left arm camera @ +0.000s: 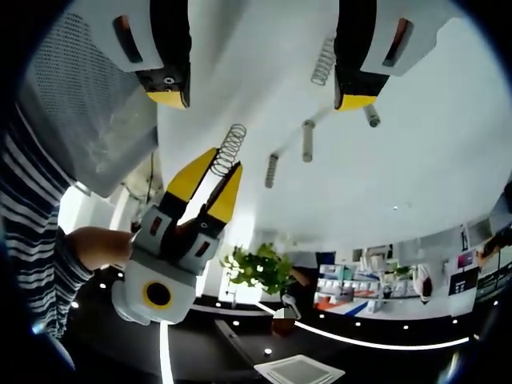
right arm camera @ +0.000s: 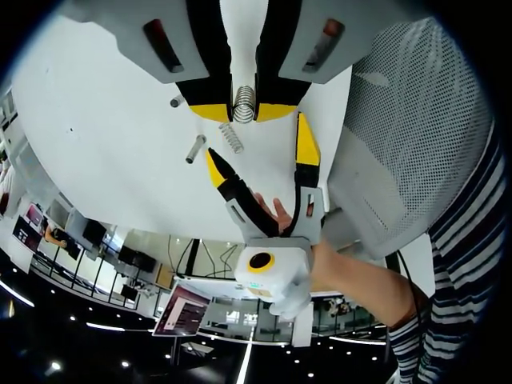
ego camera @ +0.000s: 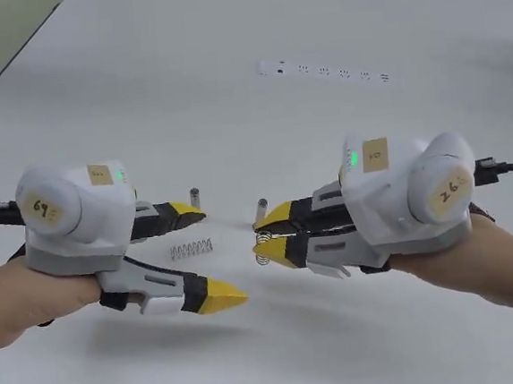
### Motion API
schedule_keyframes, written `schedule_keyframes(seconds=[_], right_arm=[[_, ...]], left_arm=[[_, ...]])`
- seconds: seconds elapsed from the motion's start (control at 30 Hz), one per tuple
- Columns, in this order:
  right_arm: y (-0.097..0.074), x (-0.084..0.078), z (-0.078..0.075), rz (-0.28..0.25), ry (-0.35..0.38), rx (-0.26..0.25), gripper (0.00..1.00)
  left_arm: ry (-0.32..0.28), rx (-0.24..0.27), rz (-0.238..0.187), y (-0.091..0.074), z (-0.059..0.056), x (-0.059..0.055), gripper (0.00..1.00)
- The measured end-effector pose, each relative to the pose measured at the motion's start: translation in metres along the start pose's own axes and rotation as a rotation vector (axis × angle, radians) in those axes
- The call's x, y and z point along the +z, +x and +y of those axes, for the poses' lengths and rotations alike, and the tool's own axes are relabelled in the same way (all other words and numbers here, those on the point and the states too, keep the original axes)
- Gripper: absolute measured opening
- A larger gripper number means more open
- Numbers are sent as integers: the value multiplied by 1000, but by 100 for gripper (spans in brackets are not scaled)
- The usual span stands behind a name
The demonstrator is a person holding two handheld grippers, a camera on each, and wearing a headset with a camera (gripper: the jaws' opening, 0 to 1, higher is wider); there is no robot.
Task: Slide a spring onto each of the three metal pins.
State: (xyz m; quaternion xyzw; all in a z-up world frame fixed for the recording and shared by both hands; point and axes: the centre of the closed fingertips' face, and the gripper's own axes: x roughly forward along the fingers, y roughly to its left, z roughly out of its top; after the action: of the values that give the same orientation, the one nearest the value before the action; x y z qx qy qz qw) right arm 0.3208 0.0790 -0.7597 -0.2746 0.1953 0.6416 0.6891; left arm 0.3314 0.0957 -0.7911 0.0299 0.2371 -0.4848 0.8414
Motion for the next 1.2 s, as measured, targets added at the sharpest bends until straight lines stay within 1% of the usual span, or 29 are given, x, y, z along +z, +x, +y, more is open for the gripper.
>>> schedule_keyframes(seconds=[0.23,0.3,0.4,0.5,0.6,0.67,0.73,0.8,0.87,0.9,1.2], right_arm=[[0,-1,-4,2,-1,-13,7],[-1,-1,-5,0,4,-17,7],[-1,-3,-8,0,9,-27,7],[-2,-4,-10,-1,17,-36,7],[-2,-5,-12,-3,23,-43,7],[-2,-6,-12,-2,29,-45,7],[-2,-7,-13,-1,29,-50,7],[-3,-7,-14,-1,29,-54,7],[-3,-7,-15,-1,27,-59,7],[-3,-7,-15,-1,27,-61,7],[-2,-8,-20,-7,34,-84,7]], left_arm=[[-19,22,-2,-7,5,-4,75],[-13,28,-5,-9,7,-5,77],[-21,47,-21,-14,11,-4,82],[-19,58,-31,-19,14,-5,85],[-30,76,-44,-23,18,-6,91],[-36,78,-54,-26,19,-6,95],[-31,91,-76,-28,22,-4,98],[-45,91,-72,-30,24,-6,98],[-38,107,-63,-32,27,-9,98],[-40,108,-60,-33,27,-10,98],[-49,127,-69,-39,29,-12,98]])
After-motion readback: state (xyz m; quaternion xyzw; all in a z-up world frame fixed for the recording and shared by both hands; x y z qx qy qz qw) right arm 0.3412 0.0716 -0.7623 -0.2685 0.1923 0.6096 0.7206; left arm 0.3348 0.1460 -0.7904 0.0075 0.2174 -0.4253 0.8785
